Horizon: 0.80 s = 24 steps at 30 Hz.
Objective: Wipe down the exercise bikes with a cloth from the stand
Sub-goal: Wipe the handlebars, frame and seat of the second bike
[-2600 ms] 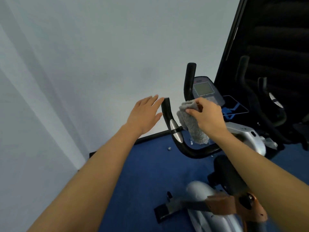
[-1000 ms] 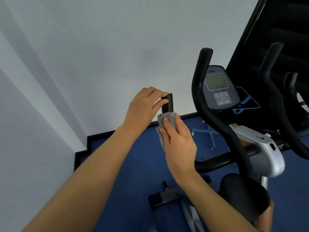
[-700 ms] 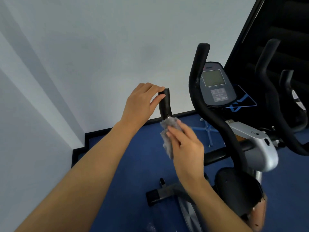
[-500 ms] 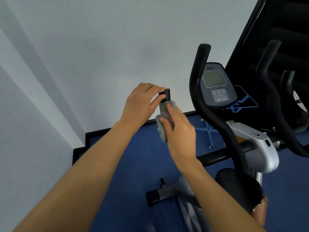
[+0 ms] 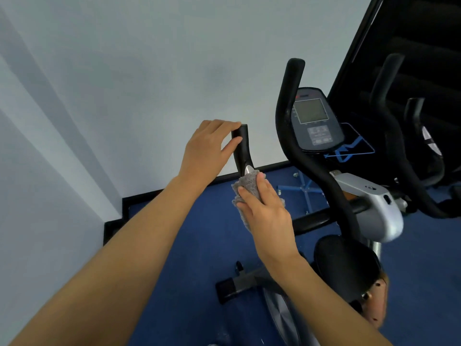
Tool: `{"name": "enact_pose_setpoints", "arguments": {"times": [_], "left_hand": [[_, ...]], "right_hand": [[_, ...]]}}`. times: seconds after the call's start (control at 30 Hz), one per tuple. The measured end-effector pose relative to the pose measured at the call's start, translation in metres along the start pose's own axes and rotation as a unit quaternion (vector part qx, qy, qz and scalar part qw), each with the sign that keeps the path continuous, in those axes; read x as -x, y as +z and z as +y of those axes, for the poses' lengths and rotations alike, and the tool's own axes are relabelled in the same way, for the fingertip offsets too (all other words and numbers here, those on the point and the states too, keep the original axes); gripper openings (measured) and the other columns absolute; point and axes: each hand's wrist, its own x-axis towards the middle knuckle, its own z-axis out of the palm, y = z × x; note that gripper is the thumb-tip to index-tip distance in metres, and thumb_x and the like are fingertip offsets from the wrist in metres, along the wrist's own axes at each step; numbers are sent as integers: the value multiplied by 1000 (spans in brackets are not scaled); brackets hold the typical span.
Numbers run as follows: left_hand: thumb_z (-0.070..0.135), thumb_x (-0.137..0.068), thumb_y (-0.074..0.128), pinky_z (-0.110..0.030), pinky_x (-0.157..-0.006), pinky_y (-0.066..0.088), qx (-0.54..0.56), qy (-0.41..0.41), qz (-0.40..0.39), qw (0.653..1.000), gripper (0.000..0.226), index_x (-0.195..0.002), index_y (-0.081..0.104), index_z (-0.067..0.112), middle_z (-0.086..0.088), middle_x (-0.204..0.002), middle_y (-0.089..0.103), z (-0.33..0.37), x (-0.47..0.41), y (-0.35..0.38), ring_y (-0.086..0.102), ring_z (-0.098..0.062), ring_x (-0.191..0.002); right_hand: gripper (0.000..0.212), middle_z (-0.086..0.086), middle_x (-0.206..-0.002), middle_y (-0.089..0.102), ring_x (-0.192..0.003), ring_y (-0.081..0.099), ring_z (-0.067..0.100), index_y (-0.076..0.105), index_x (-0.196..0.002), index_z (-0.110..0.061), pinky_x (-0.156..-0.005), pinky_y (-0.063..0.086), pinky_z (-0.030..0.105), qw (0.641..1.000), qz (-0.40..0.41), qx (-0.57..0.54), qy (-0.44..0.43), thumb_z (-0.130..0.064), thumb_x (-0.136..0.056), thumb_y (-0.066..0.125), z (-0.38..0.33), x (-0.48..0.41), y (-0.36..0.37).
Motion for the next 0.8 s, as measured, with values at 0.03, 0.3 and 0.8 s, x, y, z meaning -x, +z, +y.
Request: {"name": "enact_pose_setpoints", "arguments": {"times": [0.03,0.3,0.8], "left_hand": [[32,-89,53,-22,-78,40,7,-8,-10,1000,32,-117,61,18,0,-110,64,0,2,0,53,-19,-103],[28,-90,57,-25,-98,35,58,-38,-59,996,55,-140,36,16,-2,-141,42,10,17,4,38,-17,-124],[40,-94,19,-38,-109,26,-51,-102,-90,989,58,-142,32,10,-9,-152,26,55,79,23,27,-28,-136]], "right_hand": [[34,21,-127,57,-110,61,32,69,-105,-11,-75,57,41,999,8,-40,6,-11,-73,77,-1,-2,-4],[28,-6,-105,59,-76,54,-23,65,-111,-7,-71,35,-9,950,9,-280,139,-6,-84,65,3,-20,-47],[48,2,-140,46,-124,44,15,42,-136,-16,-101,29,17,972,-214,-93,2,-24,-91,56,35,10,-65]]}}
